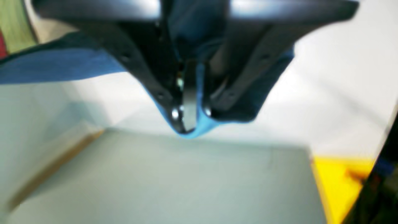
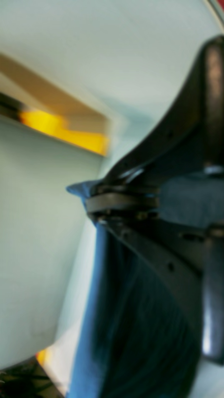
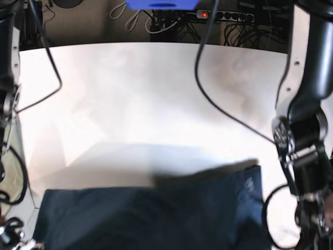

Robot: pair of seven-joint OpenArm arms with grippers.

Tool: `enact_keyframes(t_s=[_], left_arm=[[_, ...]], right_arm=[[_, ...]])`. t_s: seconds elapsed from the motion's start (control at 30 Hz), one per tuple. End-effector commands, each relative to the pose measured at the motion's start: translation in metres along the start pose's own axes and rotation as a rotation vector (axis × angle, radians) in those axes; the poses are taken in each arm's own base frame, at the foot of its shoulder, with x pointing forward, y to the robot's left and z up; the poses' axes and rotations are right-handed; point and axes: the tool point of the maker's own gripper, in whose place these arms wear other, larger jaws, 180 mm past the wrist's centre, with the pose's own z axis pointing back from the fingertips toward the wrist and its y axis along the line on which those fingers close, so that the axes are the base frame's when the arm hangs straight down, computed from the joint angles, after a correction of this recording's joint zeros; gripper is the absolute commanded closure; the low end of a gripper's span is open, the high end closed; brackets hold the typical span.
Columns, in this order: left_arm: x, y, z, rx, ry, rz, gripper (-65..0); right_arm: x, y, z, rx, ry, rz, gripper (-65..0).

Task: Layout the t-shirt on the table in an organized manner, then fold the t-shirt properly
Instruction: 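Lift the folded strip with both grippers and unfold it onto the table, then drag the shirt with the left gripper toward the right gripper, then release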

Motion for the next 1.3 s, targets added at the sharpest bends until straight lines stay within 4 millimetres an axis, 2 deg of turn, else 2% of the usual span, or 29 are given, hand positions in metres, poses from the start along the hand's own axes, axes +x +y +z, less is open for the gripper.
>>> enact_keyframes(t_s=[0.0,0.07,0.2,0.27,0.33,0.4,0.57,0.67,0.8,0.93,1.1,1.2,1.27], left_arm=[[0.066,-0.019,0.009,-0.034,-0.145,-0.038,-0.3],[0.095,-0.044,0.009,-0.072,-0.181,-0.069,-0.3],[0.106,-0.057,0.014,-0.088,-0.2,-0.105,-0.3],[0.108,-0.059,0.02,-0.085,-0.178,-0.124,-0.3],[0.109,-0.052,0.033,-0.06,-0.151,-0.16,-0.3],[0.082,-0.036,0.041,-0.021,-0.092,-0.189,-0.3],[-0.023,-0.001,0.06,-0.001,0.059,-0.179,-0.3],[-0.084,0.021,0.085,0.013,0.123,-0.114,-0.3],[-0.154,0.048,0.121,0.052,0.208,-0.011,-0.3],[-0.213,0.06,0.16,0.073,0.28,0.071,-0.3],[-0.284,0.068,0.199,0.116,0.414,0.137,-0.3],[-0.314,0.068,0.221,0.129,0.487,0.154,-0.3],[-0.331,0.056,0.232,0.111,0.51,0.185,-0.2]], right_arm=[[0.046,-0.011,0.003,-0.014,-0.101,0.026,0.0],[0.064,-0.019,0.007,-0.03,-0.124,0.055,0.0],[0.071,-0.02,0.014,-0.044,-0.127,0.119,0.0],[0.047,-0.024,0.026,-0.053,-0.072,0.139,0.0],[0.026,-0.018,0.039,-0.052,-0.048,0.144,0.0],[-0.001,-0.012,0.055,-0.052,-0.016,0.144,0.0],[-0.066,0.019,0.086,-0.024,0.055,0.103,0.0],[-0.102,0.04,0.114,0.002,0.099,0.074,0.0],[-0.14,0.068,0.138,0.055,0.146,0.017,0.0],[-0.182,0.079,0.168,0.04,0.23,-0.046,0.0],[-0.22,0.095,0.195,0.047,0.322,-0.093,0.0],[-0.234,0.1,0.206,0.054,0.361,-0.106,0.0],[-0.246,0.097,0.212,0.044,0.393,-0.125,0.0]])
